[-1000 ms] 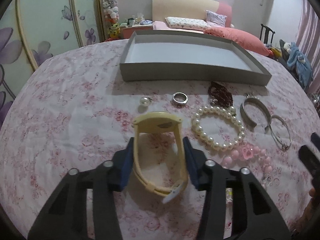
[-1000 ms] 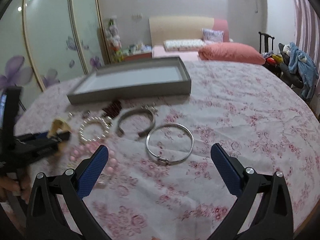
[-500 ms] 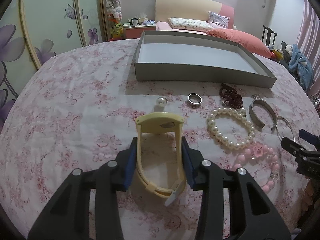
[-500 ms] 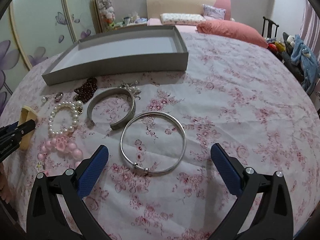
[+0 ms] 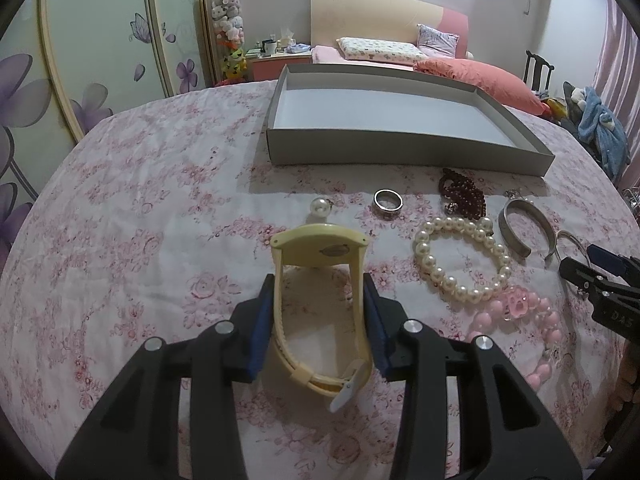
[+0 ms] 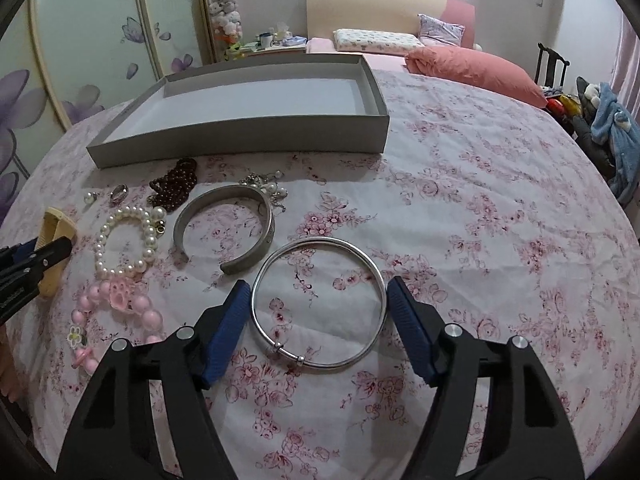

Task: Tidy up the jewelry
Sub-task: 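Grasp the silver bangle with the right gripper while the left gripper lifts the cream watch, then carry the watch and bangle into the grey tray and open both grippers, then withdraw both grippers from the tray back over the jewelry, then grasp the pink beaded bracelet with the left gripper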

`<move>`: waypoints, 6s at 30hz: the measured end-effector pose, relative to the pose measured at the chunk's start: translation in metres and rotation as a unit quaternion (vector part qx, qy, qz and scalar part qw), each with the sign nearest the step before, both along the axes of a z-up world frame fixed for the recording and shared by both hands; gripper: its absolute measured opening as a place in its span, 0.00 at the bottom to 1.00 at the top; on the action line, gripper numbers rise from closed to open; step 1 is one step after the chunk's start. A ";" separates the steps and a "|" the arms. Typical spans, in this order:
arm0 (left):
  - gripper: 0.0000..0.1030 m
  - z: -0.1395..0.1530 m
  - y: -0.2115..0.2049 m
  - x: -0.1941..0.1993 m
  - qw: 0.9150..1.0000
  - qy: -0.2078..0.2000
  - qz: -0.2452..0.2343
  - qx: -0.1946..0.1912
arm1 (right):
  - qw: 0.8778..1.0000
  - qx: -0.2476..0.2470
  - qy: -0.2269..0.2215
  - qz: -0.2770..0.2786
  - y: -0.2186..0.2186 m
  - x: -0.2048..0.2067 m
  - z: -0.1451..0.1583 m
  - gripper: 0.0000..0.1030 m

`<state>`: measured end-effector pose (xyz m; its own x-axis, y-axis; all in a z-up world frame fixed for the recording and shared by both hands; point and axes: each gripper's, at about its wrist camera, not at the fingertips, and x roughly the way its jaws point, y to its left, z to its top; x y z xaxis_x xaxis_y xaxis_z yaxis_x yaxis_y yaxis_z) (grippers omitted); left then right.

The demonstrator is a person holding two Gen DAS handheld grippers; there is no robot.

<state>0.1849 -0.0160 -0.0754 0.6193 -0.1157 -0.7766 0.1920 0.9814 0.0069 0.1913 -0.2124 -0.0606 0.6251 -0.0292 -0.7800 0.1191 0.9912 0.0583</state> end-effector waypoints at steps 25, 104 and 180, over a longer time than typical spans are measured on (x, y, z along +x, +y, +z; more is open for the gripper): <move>0.39 0.028 -0.007 -0.023 0.996 -0.083 0.000 -0.014 | 0.989 0.005 -0.149 0.010 0.014 -0.027 0.039 0.68; 0.52 0.103 -0.018 0.074 0.989 -0.138 0.029 -0.045 | 0.981 0.013 -0.194 0.007 0.003 0.069 0.112 0.77; 0.16 -0.001 0.026 -0.020 1.000 0.005 0.023 -0.008 | 0.999 0.025 -0.006 -0.032 0.048 0.057 -0.001 0.77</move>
<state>0.1647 0.0105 -0.0761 0.6172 -0.0998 -0.7805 0.1472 0.9891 -0.0101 0.2481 -0.1640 -0.0613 0.6328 -0.0314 -0.7737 0.1815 0.9774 0.1088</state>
